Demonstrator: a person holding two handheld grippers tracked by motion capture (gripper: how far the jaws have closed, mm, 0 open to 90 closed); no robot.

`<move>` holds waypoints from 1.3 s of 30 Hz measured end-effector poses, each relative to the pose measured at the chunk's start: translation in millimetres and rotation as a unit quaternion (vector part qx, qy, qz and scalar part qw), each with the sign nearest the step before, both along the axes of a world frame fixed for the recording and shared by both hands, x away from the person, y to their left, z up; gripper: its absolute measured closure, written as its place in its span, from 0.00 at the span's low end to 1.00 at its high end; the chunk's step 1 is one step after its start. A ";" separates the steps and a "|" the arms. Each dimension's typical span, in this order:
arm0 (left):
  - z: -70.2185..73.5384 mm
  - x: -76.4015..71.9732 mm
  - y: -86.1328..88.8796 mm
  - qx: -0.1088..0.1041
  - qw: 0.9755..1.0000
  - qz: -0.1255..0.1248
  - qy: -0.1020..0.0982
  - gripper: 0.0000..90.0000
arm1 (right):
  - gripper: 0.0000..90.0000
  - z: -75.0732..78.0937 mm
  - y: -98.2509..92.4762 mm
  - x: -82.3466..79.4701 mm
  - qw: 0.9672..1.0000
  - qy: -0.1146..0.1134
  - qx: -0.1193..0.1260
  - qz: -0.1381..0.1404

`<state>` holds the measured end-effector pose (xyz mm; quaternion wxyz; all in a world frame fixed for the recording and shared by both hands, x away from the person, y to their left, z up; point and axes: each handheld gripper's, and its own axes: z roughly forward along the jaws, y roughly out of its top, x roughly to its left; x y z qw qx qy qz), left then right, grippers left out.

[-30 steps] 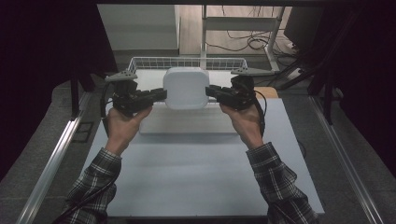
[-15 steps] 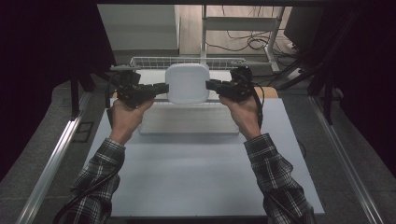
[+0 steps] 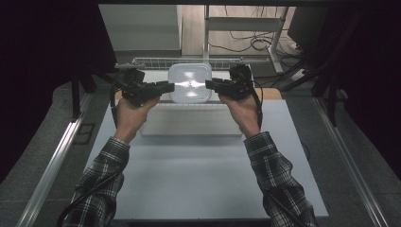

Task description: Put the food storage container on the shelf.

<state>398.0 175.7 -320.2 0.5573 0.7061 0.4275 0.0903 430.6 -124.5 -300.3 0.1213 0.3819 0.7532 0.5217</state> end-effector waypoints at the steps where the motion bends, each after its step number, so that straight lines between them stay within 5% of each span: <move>1: -0.1 1.3 -0.1 -0.001 1.000 -0.001 0.000 0.70 | 0.74 0.3 0.6 0.5 1.000 -0.001 0.000 -0.001; 25: -6.8 20.9 -3.9 0.010 1.000 0.010 0.021 0.65 | 0.62 0.7 7.8 21.9 1.000 0.004 -0.016 -0.004; 39: -3.3 29.7 -7.5 0.023 0.999 0.038 0.017 0.50 | 0.47 -1.6 16.9 24.4 0.996 -0.045 -0.060 -0.050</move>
